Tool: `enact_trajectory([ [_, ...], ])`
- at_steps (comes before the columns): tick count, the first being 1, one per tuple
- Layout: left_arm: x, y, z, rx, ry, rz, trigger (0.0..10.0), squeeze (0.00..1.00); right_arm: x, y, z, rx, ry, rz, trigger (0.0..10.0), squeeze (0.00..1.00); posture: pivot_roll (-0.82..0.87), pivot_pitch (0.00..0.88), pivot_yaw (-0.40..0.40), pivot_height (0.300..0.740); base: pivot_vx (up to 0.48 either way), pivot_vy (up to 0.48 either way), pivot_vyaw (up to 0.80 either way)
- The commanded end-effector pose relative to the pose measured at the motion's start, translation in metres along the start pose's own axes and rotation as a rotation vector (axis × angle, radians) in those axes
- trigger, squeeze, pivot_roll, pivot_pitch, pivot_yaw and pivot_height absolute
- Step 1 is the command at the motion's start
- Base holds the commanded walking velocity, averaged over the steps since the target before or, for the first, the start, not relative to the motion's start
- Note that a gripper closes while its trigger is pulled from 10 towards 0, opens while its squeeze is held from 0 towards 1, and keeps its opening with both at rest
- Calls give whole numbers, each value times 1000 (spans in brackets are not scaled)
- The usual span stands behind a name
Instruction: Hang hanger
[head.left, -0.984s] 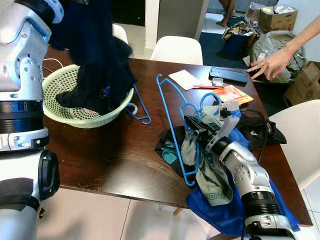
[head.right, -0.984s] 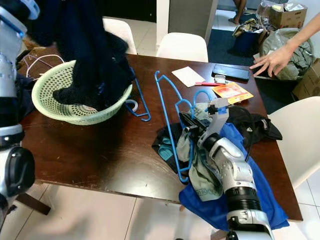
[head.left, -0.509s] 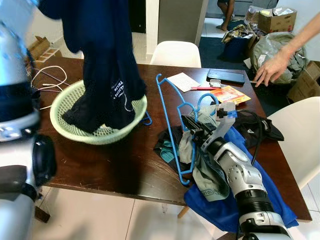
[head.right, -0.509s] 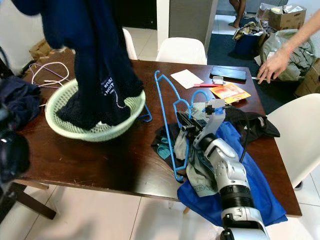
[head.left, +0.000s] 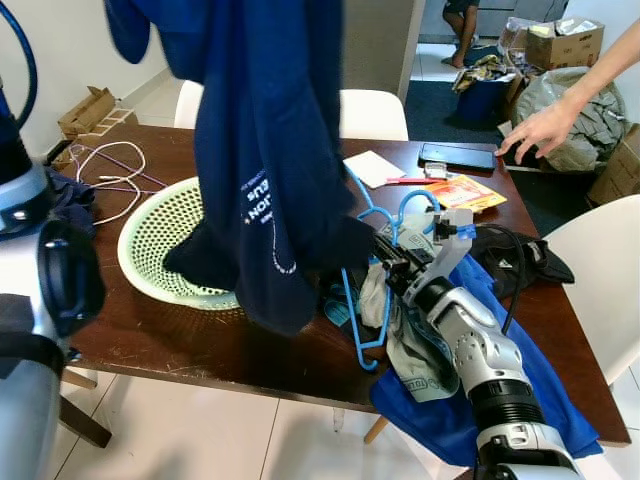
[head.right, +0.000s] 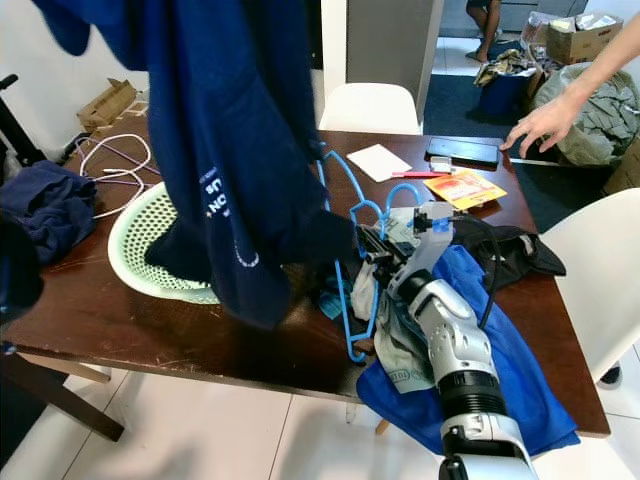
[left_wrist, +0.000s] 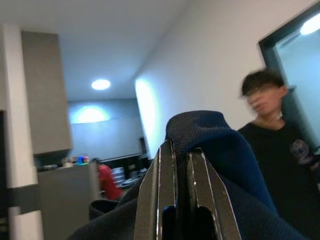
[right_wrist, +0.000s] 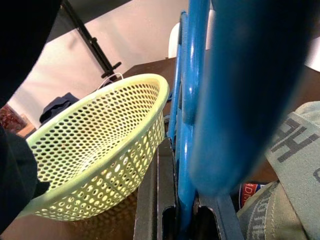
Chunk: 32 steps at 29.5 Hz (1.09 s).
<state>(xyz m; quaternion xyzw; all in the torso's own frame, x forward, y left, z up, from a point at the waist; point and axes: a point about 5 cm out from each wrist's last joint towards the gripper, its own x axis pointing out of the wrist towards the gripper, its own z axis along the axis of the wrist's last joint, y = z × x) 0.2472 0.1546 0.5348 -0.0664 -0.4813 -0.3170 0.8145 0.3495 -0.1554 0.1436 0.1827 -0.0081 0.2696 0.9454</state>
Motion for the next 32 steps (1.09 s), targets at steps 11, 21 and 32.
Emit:
enact_trajectory([
  [11, -17, -43, -35, -378, 27, -43, 0, 0, 0, -1, -7, 19, 15, -8, 10000, 0, 48, 26, 25, 740, 0, 0, 0],
  [21, -41, -62, -61, -649, 30, 30, 0, 0, 1, 1, -8, 17, 17, -5, 10000, 0, 35, 13, 27, 740, 0, 0, 0],
  [32, -41, -58, -67, -635, 50, 94, 0, 0, 2, 1, -9, 23, 14, -7, 10000, 0, 46, 0, 30, 740, 0, 0, 0],
])
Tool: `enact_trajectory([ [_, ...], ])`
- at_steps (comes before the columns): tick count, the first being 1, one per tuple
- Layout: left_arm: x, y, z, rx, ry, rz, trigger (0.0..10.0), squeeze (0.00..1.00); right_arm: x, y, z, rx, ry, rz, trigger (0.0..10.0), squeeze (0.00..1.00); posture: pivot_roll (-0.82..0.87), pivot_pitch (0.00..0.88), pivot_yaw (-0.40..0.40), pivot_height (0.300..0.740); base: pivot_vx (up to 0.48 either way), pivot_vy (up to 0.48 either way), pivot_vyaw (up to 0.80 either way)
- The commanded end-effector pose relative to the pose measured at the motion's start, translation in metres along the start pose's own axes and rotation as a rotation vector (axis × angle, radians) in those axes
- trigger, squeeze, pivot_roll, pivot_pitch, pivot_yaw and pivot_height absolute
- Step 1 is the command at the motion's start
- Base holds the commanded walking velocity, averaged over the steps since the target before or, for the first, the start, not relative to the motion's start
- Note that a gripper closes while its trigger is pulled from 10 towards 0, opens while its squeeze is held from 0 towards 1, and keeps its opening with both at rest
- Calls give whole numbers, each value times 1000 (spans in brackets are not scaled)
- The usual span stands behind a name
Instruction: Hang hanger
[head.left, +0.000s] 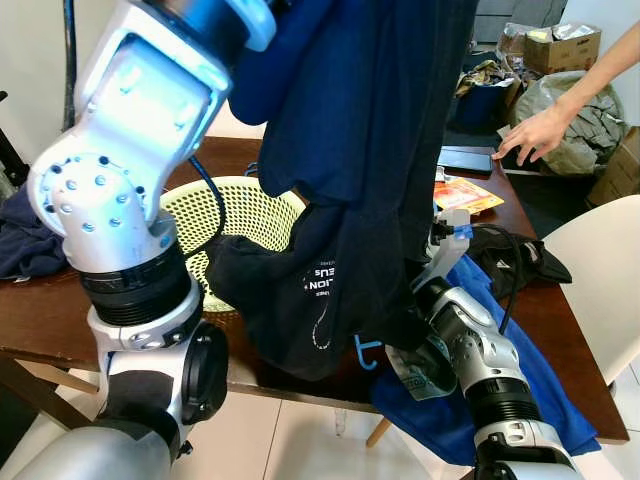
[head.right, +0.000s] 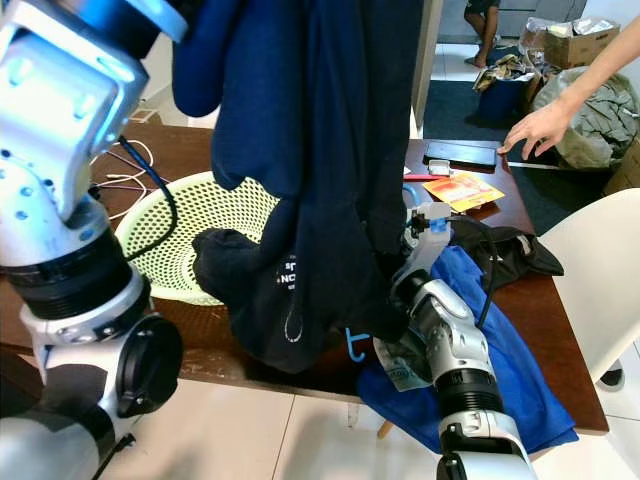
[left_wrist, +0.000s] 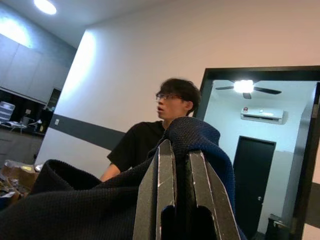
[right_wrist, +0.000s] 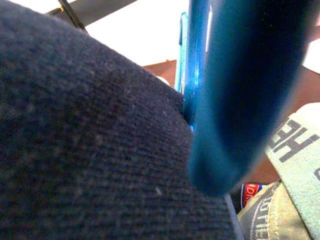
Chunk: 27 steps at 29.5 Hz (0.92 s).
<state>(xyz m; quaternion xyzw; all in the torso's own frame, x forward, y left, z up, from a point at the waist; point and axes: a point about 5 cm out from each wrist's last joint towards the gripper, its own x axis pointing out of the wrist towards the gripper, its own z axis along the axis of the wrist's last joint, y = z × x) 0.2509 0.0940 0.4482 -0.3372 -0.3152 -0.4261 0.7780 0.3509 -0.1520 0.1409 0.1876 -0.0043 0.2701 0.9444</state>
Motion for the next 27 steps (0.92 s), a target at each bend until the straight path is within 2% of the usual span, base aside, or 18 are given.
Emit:
enact_trajectory([
  [1, 4, 5, 13, 61, -33, 8, 0, 0, 0, 0, -7, 13, 9, -7, 10000, 0, 46, 0, 32, 740, 0, 0, 0],
  [6, 12, 9, 23, 102, -41, -7, 0, 0, 1, 0, -9, 16, 11, -8, 10000, 0, 48, 0, 42, 740, 0, 0, 0],
  [9, 35, 6, 40, 143, -67, -102, 0, 0, 3, 2, -13, 21, 11, -8, 10000, 0, 39, 0, 62, 740, 0, 0, 0],
  [16, 44, 0, 40, 105, -82, -167, 0, 0, 3, 2, -15, 26, 6, -18, 10000, 0, 25, 0, 81, 740, 0, 0, 0],
  [19, 47, 5, 15, 14, -54, -160, 0, 0, 3, 2, -15, 32, 1, -23, 10000, 0, 22, 0, 85, 740, 0, 0, 0],
  [20, 47, 5, 15, 14, -54, -160, 0, 0, 3, 2, -15, 32, 1, -23, 10000, 0, 22, 0, 85, 740, 0, 0, 0],
  [22, 41, 13, 0, -49, -27, -131, 0, 0, 3, 1, -15, 35, -2, -24, 10000, 0, 25, 0, 81, 740, 0, 0, 0],
  [23, 41, 13, 0, -49, -27, -131, 0, 0, 3, 1, -15, 35, -2, -24, 10000, 0, 25, 0, 81, 740, 0, 0, 0],
  [25, 32, 24, -21, -106, 8, -84, 0, 0, 3, 1, -16, 37, -1, -24, 10000, 0, 31, 0, 77, 740, 0, 0, 0],
  [26, 32, 24, -21, -106, 8, -84, 0, 0, 3, 1, -16, 37, -1, -24, 10000, 0, 31, 0, 77, 740, 0, 0, 0],
  [27, 29, 30, -32, -129, 19, -54, 0, 0, 4, 1, -16, 38, -1, -23, 10000, 0, 30, 0, 77, 740, 0, 0, 0],
])
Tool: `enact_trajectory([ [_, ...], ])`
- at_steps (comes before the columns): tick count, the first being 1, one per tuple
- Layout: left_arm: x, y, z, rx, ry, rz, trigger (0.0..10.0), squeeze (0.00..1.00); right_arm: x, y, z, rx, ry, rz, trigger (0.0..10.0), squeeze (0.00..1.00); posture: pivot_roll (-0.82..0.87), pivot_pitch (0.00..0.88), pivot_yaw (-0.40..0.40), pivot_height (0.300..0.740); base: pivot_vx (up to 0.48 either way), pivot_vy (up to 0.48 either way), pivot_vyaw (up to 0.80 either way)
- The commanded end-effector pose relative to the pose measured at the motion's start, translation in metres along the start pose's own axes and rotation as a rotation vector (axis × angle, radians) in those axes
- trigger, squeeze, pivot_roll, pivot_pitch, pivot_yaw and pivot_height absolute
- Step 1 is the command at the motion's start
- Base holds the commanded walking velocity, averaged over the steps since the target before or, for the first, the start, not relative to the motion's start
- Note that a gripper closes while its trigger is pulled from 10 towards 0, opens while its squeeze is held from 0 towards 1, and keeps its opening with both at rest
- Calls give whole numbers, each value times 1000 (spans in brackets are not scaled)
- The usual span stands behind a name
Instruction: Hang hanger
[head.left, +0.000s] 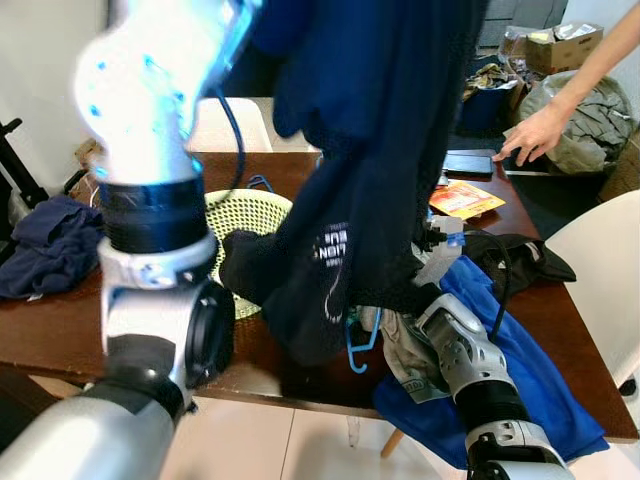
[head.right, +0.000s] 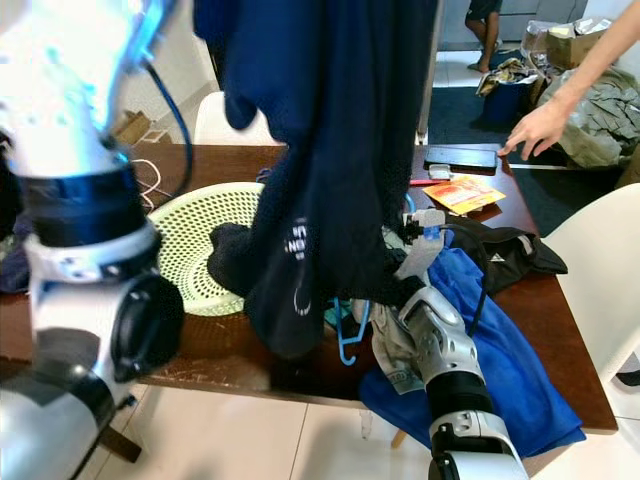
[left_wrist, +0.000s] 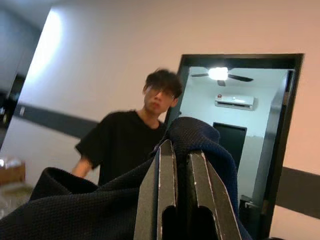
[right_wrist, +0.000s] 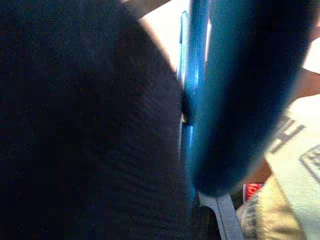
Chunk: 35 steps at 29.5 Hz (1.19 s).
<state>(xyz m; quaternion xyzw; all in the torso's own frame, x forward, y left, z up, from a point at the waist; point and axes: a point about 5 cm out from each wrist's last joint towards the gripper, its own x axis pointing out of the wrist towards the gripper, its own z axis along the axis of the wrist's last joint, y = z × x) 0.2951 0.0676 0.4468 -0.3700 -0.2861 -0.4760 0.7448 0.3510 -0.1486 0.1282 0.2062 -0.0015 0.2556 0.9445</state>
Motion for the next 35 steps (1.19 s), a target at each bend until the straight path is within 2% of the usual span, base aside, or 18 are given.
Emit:
enact_trajectory([
  [1, -8, 12, -10, -20, -6, 55, 0, 0, 3, 3, -3, 2, 9, 6, 10000, 0, 26, 0, 76, 740, 0, 0, 0],
  [3, -15, 22, -20, -34, 0, 109, 0, 0, 3, 3, -2, 2, 9, 7, 10000, 0, 29, 0, 74, 740, 0, 0, 0],
  [6, -35, 53, -18, -21, 9, 336, 0, 0, 2, 2, -1, 4, 8, 4, 10000, 0, 26, 0, 71, 740, 0, 0, 0],
  [10, -71, 66, -20, 22, 18, 510, 0, 0, 1, 0, 0, 7, 6, 3, 10000, 0, 30, 0, 65, 740, 0, 0, 0],
  [12, -78, 68, -20, 29, 20, 535, 0, 0, 1, 0, 0, 7, 6, 4, 10000, 0, 30, 0, 65, 740, 0, 0, 0],
  [14, -109, 81, -22, 36, 20, 672, 0, 0, 1, 0, 1, 7, 8, 6, 10000, 0, 35, 0, 57, 740, 0, 0, 0],
  [15, -109, 81, -22, 36, 20, 672, 0, 0, 1, 0, 1, 7, 8, 6, 10000, 0, 35, 0, 57, 740, 0, 0, 0],
  [17, -136, 91, -22, 135, 62, 778, 0, 0, 2, 0, 2, 5, 10, 9, 10000, 0, 36, 1, 54, 740, 0, 0, 0],
  [19, -136, 91, -22, 135, 62, 778, 0, 0, 2, 0, 2, 5, 10, 9, 10000, 0, 36, 1, 54, 740, 0, 0, 0],
  [20, -148, 95, -15, 233, 90, 818, 0, 0, 2, 0, 2, 4, 10, 10, 10000, 0, 38, 4, 52, 740, 0, 0, 0],
  [22, -159, 99, -7, 321, 110, 854, 0, 0, 2, 0, 3, 2, 10, 10, 10000, 0, 40, 7, 52, 740, 0, 0, 0],
  [25, -159, 99, -7, 321, 110, 854, 0, 0, 2, 0, 3, 2, 10, 10, 10000, 0, 40, 7, 52, 740, 0, 0, 0],
  [26, -172, 106, 8, 468, 148, 903, 0, 0, 1, -1, 4, 0, 10, 8, 10000, 0, 39, 9, 53, 740, 0, 0, 0],
  [27, -172, 106, 8, 468, 148, 903, 0, 0, 1, -1, 4, 0, 10, 8, 10000, 0, 39, 9, 53, 740, 0, 0, 0],
  [28, -190, 113, 30, 601, 175, 982, 0, 0, 1, -2, 4, -2, 9, 5, 10000, 0, 36, 15, 56, 740, 0, 0, 0],
  [31, -190, 113, 30, 601, 175, 982, 0, 0, 1, -2, 4, -2, 9, 5, 10000, 0, 36, 15, 56, 740, 0, 0, 0],
  [34, -210, 109, 59, 769, 199, 1058, 0, 0, 0, -3, 6, -3, 8, 1, 10000, 0, 40, 28, 48, 740, 0, 0, 0],
  [35, -210, 109, 59, 769, 199, 1058, 0, 0, 0, -3, 6, -3, 8, 1, 10000, 0, 40, 28, 48, 740, 0, 0, 0],
])
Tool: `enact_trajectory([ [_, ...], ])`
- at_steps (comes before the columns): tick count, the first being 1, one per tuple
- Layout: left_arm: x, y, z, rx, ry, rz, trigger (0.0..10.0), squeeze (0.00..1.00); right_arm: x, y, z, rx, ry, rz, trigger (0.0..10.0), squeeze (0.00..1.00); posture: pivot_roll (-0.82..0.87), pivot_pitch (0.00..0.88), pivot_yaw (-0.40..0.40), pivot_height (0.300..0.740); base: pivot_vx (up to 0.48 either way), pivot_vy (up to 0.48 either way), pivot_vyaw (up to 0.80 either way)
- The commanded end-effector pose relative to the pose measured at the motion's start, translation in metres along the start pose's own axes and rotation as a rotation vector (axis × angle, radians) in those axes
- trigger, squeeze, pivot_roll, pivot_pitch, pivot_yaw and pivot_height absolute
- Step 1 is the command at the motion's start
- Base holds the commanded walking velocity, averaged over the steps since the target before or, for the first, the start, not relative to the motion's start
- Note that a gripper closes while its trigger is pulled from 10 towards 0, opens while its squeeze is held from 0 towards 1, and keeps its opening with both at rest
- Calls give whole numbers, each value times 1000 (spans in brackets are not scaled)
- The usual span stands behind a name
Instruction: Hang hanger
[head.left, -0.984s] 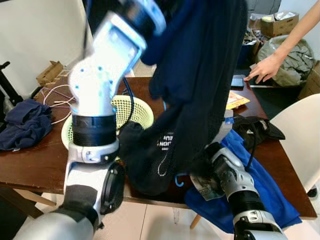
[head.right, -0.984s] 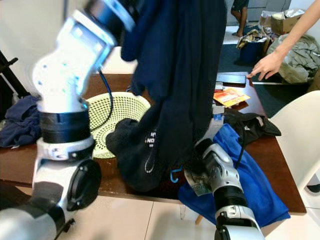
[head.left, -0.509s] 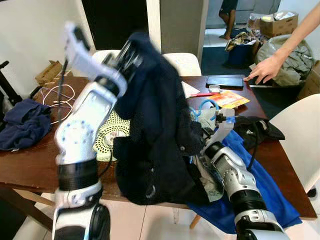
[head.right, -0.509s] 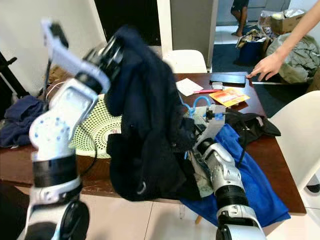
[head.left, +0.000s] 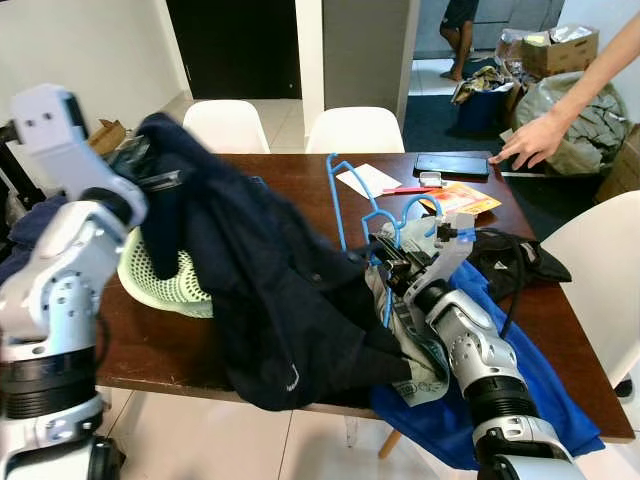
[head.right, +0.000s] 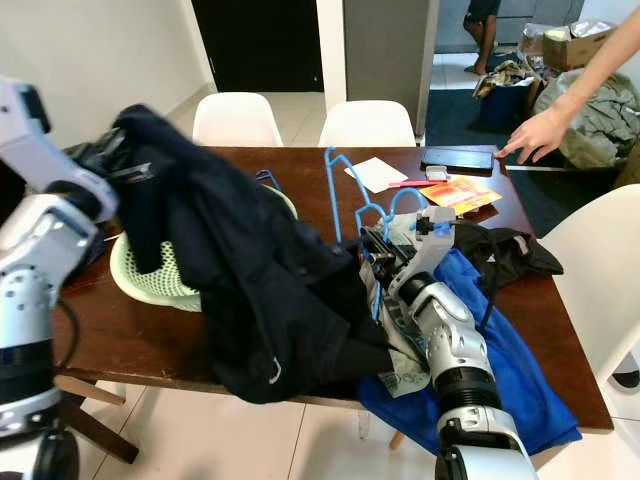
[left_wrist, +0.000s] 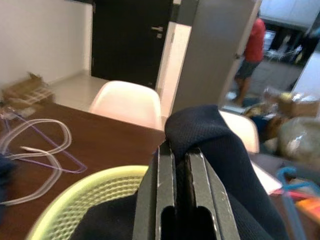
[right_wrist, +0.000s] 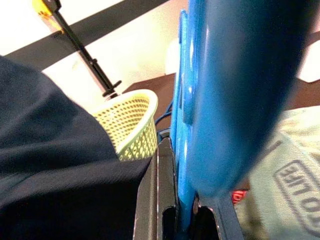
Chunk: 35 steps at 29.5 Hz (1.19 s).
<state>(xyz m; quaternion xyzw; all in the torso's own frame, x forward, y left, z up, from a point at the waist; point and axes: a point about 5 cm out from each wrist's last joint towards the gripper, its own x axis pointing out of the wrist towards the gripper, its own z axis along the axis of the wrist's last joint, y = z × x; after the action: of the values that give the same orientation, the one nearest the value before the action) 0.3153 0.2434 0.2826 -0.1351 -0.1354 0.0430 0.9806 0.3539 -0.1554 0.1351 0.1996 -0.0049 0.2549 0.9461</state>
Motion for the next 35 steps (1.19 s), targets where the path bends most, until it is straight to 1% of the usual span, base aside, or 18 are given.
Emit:
enact_trajectory([
  [1, -10, 13, 13, 75, -39, 50, 0, 0, -1, 1, -2, 12, 11, 2, 10000, 0, 42, 32, 46, 740, 0, 0, 0],
  [2, -10, 13, 13, 75, -39, 50, 0, 0, -1, 1, -2, 12, 11, 2, 10000, 0, 42, 32, 46, 740, 0, 0, 0],
  [5, -21, 47, 27, 255, -69, 151, 0, 0, 0, 1, -1, 14, 12, 6, 10000, 0, 46, 42, 34, 740, 0, 0, 0],
  [8, -21, 59, 36, 316, -94, 180, 0, 0, 0, 2, -1, 14, 12, 8, 10000, 0, 46, 42, 34, 740, 0, 0, 0],
  [10, -17, 80, 55, 453, -141, 224, 0, 0, 0, 3, 0, 14, 12, 11, 10000, 0, 50, 50, 27, 740, 0, 0, 0],
  [12, -14, 89, 68, 510, -172, 244, 0, 0, 0, 3, 0, 15, 12, 12, 10000, 0, 50, 50, 27, 740, 0, 0, 0],
  [14, -14, 89, 68, 510, -172, 244, 0, 0, 0, 3, 0, 15, 12, 12, 10000, 0, 50, 50, 27, 740, 0, 0, 0],
  [16, -11, 101, 92, 568, -231, 292, 0, 0, -1, 3, 0, 15, 10, 12, 10000, 0, 42, 54, 33, 740, 0, 0, 0],
  [21, -14, 107, 94, 527, -236, 337, 0, 0, -3, 3, 1, 15, 6, 8, 10000, 0, 42, 57, 41, 740, 0, 0, 0],
  [22, -19, 109, 76, 478, -186, 348, 0, 0, -4, 2, 1, 19, 3, 3, 10000, 0, 41, 59, 40, 740, 0, 0, 0],
  [24, -19, 109, 76, 478, -186, 348, 0, 0, -4, 2, 1, 19, 3, 3, 10000, 0, 41, 59, 40, 740, 0, 0, 0],
  [26, -25, 108, 49, 416, -113, 355, 0, 0, -4, 2, 2, 21, 2, 1, 10000, 0, 41, 62, 37, 740, 0, 0, 0],
  [27, -33, 107, 22, 361, -40, 363, 0, 0, -4, 2, 2, 23, 4, 2, 10000, 0, 41, 66, 33, 740, 0, 0, 0],
  [28, -33, 107, 22, 361, -40, 363, 0, 0, -4, 2, 2, 23, 4, 2, 10000, 0, 41, 66, 33, 740, 0, 0, 0],
  [30, -48, 100, -33, 269, 109, 351, 0, 0, -4, 4, 2, 27, 11, 8, 10000, 0, 43, 70, 25, 740, 0, 0, 0],
  [31, -48, 100, -33, 269, 109, 351, 0, 0, -4, 4, 2, 27, 11, 8, 10000, 0, 43, 70, 25, 740, 0, 0, 0],
  [32, -54, 98, -54, 237, 160, 339, 0, 0, -3, 5, 1, 28, 15, 11, 10000, 0, 43, 70, 25, 740, 0, 0, 0],
  [35, -57, 102, -60, 254, 175, 346, 0, 0, -3, 5, 1, 28, 16, 11, 10000, 0, 43, 70, 26, 740, 0, 0, 0],
])
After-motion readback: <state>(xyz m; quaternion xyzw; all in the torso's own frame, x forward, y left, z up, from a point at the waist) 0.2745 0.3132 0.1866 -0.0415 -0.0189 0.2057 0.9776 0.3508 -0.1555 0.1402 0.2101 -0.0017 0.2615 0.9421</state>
